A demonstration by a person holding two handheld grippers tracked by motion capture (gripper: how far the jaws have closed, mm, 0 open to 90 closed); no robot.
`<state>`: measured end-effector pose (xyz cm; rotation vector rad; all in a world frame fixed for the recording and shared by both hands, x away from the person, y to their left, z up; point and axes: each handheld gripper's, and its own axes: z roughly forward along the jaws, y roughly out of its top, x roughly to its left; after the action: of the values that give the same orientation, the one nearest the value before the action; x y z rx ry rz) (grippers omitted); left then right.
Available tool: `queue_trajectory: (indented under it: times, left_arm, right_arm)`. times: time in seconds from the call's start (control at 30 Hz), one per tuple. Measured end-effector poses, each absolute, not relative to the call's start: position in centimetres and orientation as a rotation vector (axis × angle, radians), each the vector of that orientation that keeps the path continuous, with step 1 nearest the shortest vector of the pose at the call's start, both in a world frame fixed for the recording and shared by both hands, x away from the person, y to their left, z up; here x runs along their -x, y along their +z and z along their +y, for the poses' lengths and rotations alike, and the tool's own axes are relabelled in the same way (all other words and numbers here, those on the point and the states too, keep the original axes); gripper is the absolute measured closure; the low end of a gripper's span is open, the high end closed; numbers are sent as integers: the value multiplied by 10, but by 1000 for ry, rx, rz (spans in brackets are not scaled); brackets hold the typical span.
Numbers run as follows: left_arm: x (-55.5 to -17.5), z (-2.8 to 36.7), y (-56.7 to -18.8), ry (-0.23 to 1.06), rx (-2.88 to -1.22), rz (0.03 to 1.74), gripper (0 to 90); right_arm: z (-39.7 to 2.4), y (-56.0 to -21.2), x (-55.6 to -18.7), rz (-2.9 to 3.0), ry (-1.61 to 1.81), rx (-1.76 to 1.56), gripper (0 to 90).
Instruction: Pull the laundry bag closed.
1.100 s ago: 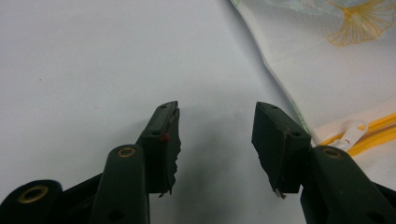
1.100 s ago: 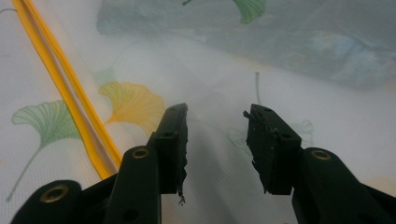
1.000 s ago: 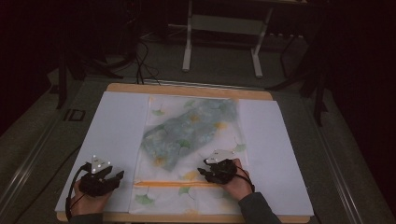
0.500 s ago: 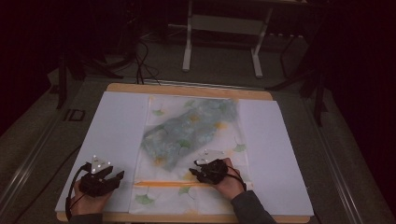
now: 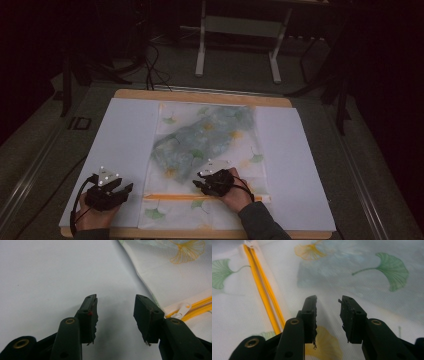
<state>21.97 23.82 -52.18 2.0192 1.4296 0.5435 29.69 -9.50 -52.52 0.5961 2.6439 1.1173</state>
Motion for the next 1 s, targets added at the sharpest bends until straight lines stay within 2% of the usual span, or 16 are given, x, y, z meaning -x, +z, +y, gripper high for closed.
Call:
queue_trajectory:
  times: [0.6, 1.0]
  left_arm:
    - [-220, 239, -521, 540, -2018, 1427, 536]
    - [-221, 239, -521, 540, -2018, 1429, 536]
  right_arm:
    - [-61, -523, -295, 2697, 1150, -472, 600]
    - [-44, -525, -293, 2725, 1161, -419, 601]
